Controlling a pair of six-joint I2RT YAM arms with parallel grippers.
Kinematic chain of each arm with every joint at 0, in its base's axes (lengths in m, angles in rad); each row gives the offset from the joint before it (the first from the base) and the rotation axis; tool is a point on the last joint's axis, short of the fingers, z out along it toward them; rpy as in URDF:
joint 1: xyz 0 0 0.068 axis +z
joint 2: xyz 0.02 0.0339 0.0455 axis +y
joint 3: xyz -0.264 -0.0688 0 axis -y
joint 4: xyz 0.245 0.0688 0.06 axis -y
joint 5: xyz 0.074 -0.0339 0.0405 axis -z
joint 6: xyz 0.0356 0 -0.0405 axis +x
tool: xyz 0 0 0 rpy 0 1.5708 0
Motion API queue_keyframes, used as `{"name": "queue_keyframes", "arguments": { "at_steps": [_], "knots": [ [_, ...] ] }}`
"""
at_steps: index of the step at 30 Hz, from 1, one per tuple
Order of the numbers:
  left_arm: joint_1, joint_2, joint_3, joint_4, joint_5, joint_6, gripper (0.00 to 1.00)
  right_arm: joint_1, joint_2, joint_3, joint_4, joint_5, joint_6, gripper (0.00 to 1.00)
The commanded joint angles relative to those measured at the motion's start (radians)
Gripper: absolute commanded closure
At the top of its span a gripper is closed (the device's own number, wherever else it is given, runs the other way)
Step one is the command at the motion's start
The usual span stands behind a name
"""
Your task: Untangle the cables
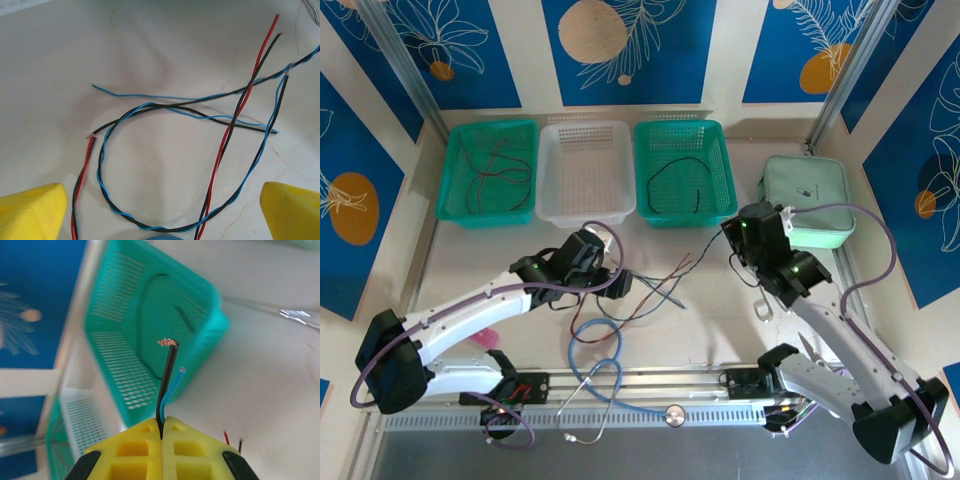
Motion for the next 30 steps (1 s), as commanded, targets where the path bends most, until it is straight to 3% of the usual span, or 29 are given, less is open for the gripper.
{"name": "queue_keyframes", "arguments": {
  "at_steps": [1,10,15,22,25,30],
  "knots": [
    [-0.011,-0.003,0.009,0.016,-0.020,-0.020,0.02,0.007,-0.047,0.014,0.193,0.027,-0.230,1.00],
    [-0.011,0.003,0.012,0.013,-0.039,-0.048,0.03,0.022,-0.045,0.213,0.319,-0.081,-0.554,1.00],
    [-0.011,-0.003,0.032,0.011,-0.036,-0.045,0.03,0.026,-0.033,0.259,0.377,-0.174,-0.644,1.00],
    [-0.010,-0.095,0.172,-0.181,-0.107,0.025,0.05,0.025,-0.038,0.203,0.387,-0.450,-0.804,1.00],
    [-0.010,-0.130,0.226,-0.199,-0.048,0.064,0.05,0.030,-0.028,0.164,0.372,-0.579,-0.858,1.00],
    [-0.010,-0.138,0.306,-0.183,0.053,0.066,0.06,0.082,-0.051,0.052,0.451,-0.629,-0.911,1.00]
  ]
}}
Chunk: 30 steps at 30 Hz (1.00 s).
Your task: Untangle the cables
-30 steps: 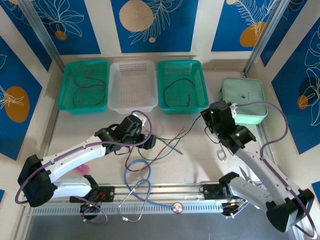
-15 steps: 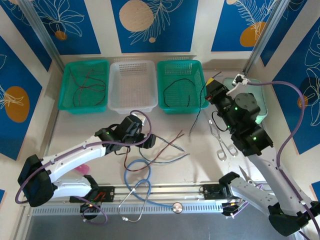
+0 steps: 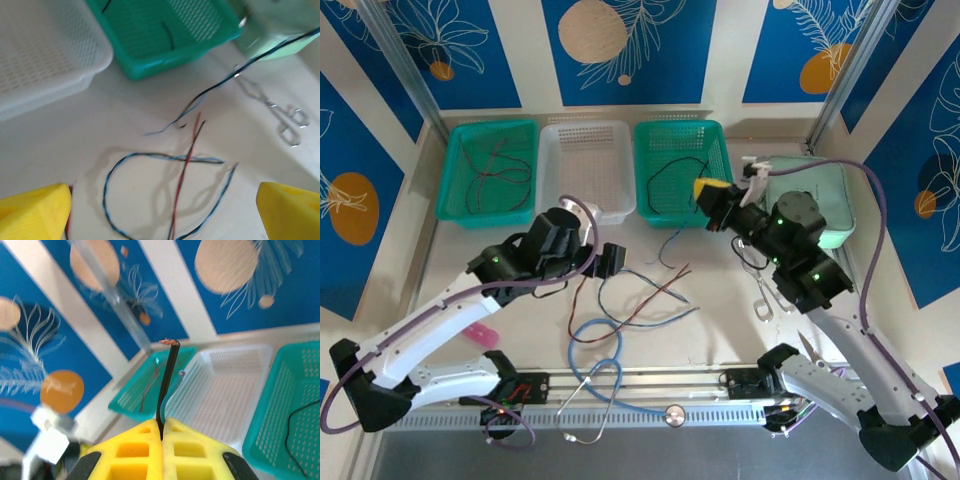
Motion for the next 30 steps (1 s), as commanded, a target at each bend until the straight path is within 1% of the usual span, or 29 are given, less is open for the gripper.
{"name": "queue_keyframes", "arguments": {
  "at_steps": [1,5,7,11,13,19,22,24,26,29,30],
  "knots": [
    [-0.010,-0.006,0.040,0.016,0.106,0.018,0.06,0.040,-0.019,-0.073,0.097,-0.107,-0.096,1.00],
    [-0.009,-0.003,0.035,0.160,0.197,-0.015,0.08,0.085,-0.011,-0.123,0.129,-0.139,-0.161,1.00],
    [-0.008,0.006,0.043,0.197,0.215,-0.025,0.10,0.111,-0.004,-0.134,0.127,-0.151,-0.197,1.00],
    [-0.006,0.024,0.070,0.245,0.233,-0.016,0.15,0.162,0.002,-0.155,0.118,-0.134,-0.250,1.00],
    [0.002,0.037,0.095,0.265,0.245,-0.012,0.19,0.180,0.001,-0.169,0.124,-0.126,-0.257,1.00],
    [0.018,0.112,0.197,0.283,0.371,-0.038,0.26,0.205,0.009,-0.179,0.124,-0.131,-0.246,1.00],
    [0.021,0.139,0.204,0.309,0.421,-0.065,0.35,0.217,0.014,-0.170,0.105,-0.127,-0.252,1.00],
    [0.021,0.147,0.198,0.330,0.436,-0.086,0.43,0.222,0.014,-0.165,0.097,-0.127,-0.257,1.00],
    [0.021,0.150,0.189,0.345,0.445,-0.100,0.55,0.226,0.016,-0.159,0.089,-0.124,-0.263,1.00],
    [0.022,0.146,0.179,0.348,0.437,-0.109,0.70,0.227,0.014,-0.153,0.084,-0.119,-0.270,1.00],
    [0.022,0.143,0.178,0.344,0.430,-0.108,0.73,0.227,0.015,-0.153,0.083,-0.118,-0.273,1.00]
  ]
}}
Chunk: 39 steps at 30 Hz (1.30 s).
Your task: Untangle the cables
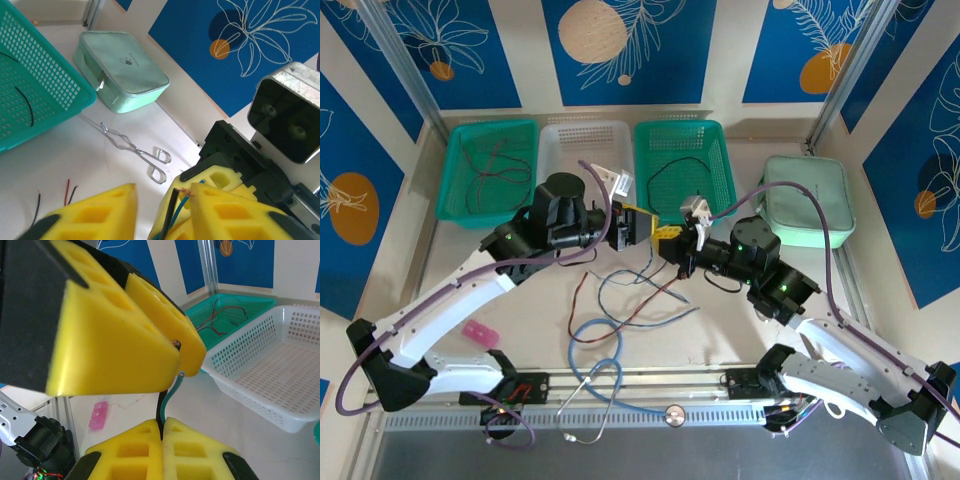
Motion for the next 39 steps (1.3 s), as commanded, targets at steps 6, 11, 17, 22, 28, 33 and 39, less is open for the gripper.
{"name": "queue_keyframes", "arguments": {
  "at_steps": [6,11,17,22,28,33,39],
  "knots": [
    [0.010,-0.020,-0.009,0.030,0.005,-0.006,0.90,0.008,0.010,0.029,-0.006,-0.003,-0.029,1.00],
    [0.011,-0.026,-0.020,0.034,0.001,-0.006,1.00,0.009,0.011,0.033,-0.006,0.001,-0.028,1.00],
    [0.013,-0.051,-0.054,0.048,-0.026,-0.006,1.00,0.007,-0.006,0.022,0.007,0.024,-0.009,0.67],
    [0.024,-0.061,-0.056,0.036,-0.022,-0.001,1.00,-0.021,-0.050,-0.008,0.052,0.031,0.027,0.58],
    [0.028,-0.057,-0.057,0.034,-0.006,-0.004,1.00,-0.057,-0.053,-0.003,0.106,-0.025,0.096,0.60],
    [0.027,-0.056,-0.061,0.041,0.000,-0.006,1.00,-0.098,-0.035,-0.006,0.169,-0.069,0.155,0.62],
    [0.030,-0.057,-0.065,0.054,0.040,0.003,1.00,-0.183,0.019,0.012,0.192,-0.086,0.372,0.61]
  ]
}}
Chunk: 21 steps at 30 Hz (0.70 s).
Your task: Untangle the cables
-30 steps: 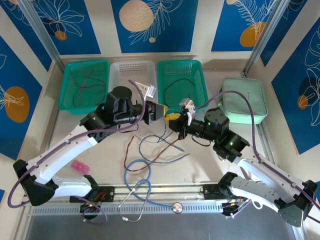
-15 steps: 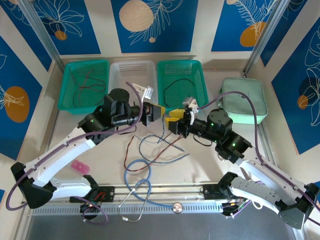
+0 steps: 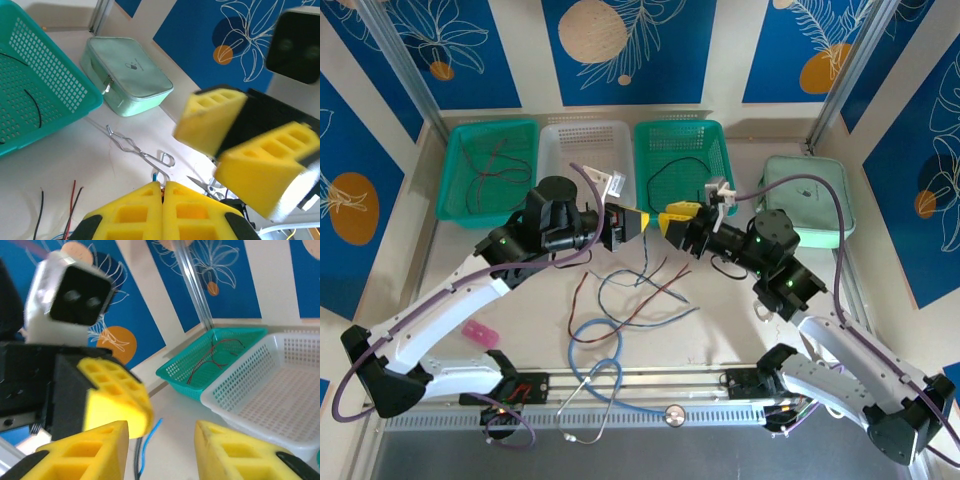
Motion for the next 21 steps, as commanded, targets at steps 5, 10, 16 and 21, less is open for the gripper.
{"name": "queue_keyframes", "arguments": {
  "at_steps": [5,10,16,21],
  "knots": [
    [0.022,-0.020,-0.068,0.132,0.108,0.023,1.00,-0.064,0.039,0.059,-0.045,-0.019,0.238,0.64],
    [0.031,0.004,-0.070,0.155,0.139,0.011,1.00,-0.066,0.037,0.084,-0.095,-0.039,0.273,0.64],
    [0.031,0.015,-0.079,0.185,0.153,-0.003,1.00,-0.066,0.056,0.110,-0.165,-0.051,0.364,0.64],
    [0.032,0.014,-0.087,0.186,0.154,-0.012,1.00,-0.068,0.091,0.120,-0.161,-0.096,0.444,0.64]
  ]
}}
